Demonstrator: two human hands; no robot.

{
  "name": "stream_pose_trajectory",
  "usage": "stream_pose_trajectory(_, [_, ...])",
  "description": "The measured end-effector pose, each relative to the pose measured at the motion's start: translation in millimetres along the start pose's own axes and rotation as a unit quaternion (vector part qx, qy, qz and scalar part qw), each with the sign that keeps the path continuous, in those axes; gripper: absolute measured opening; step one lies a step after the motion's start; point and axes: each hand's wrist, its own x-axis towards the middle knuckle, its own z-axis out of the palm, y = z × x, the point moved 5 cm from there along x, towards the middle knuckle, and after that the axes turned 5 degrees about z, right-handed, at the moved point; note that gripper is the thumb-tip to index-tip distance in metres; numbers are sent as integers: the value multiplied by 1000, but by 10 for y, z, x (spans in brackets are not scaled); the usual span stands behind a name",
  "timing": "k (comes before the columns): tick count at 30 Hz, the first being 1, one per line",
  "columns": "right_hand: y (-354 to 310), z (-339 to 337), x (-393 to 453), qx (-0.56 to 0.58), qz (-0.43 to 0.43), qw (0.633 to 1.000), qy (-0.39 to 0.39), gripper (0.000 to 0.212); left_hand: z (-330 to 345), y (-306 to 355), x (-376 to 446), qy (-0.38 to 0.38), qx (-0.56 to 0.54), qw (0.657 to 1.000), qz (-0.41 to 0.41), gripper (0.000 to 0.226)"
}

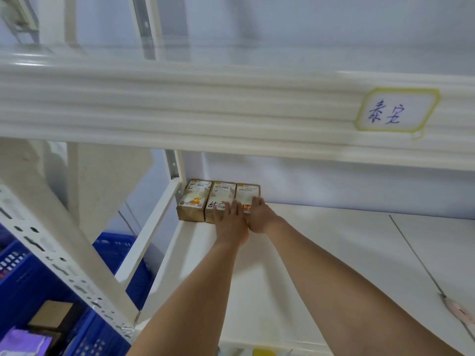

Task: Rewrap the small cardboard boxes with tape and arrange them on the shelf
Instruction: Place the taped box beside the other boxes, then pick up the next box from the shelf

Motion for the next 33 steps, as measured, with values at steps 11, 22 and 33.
stream_pose_trajectory(11, [1068,-485,-1135,-47,98,992,61,84,-388,1025,-554,-64,-84,993,54,75])
stream_pose_trajectory(22, [3186,-1505,-2634,2,227,967,116,82,-1049,3155,-1119,-111,-77,981,138,72])
stream_pose_trajectory(33, [5042,-2109,-3675,51,277,951,124,81,-797,5370,-1617,-160,-172,956,173,59])
